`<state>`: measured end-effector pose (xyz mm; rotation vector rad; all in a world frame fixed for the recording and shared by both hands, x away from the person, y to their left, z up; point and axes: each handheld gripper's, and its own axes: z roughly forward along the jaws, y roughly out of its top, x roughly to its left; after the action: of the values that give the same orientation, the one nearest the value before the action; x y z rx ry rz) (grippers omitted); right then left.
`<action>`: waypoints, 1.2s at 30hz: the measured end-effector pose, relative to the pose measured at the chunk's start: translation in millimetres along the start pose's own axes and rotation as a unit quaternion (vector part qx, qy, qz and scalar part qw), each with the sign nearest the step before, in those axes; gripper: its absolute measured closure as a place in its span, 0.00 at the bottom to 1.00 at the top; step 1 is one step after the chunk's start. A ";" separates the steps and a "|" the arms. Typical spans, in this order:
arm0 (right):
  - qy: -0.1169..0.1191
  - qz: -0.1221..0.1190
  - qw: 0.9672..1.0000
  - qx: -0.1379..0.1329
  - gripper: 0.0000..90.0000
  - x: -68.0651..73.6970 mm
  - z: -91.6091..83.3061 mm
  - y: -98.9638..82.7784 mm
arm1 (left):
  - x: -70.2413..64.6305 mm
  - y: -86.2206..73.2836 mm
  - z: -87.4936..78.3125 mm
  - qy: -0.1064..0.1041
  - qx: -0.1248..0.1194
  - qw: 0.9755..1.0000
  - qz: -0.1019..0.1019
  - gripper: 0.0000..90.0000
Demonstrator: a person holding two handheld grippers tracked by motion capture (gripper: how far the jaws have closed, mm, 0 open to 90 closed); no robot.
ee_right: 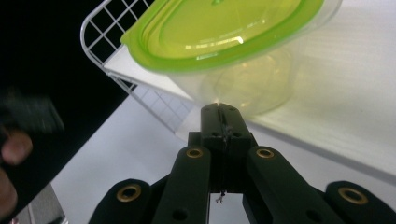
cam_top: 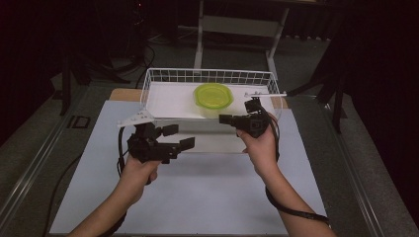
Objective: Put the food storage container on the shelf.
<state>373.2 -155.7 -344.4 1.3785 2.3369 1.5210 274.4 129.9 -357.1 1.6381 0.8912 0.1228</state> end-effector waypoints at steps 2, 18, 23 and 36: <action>-0.003 0.000 1.000 -0.002 1.00 0.3 2.0 1.1 | -2.5 -12.2 2.0 0.005 -0.001 1.000 0.009 0.16; -0.005 0.014 1.000 -0.013 0.98 2.2 18.9 9.0 | -5.9 -90.7 21.1 0.004 -0.007 0.999 0.044 0.02; -0.011 0.017 1.000 -0.012 0.98 3.2 24.7 13.7 | -11.2 -95.2 23.5 0.006 -0.005 0.997 0.070 0.02; 0.013 0.000 1.000 -0.004 0.84 13.2 18.4 4.5 | -15.1 -96.4 19.6 -0.018 -0.029 0.996 0.080 0.02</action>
<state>376.6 -132.9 -345.3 1.3659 2.3417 1.5571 228.1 105.1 -441.7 1.6511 0.7225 0.2281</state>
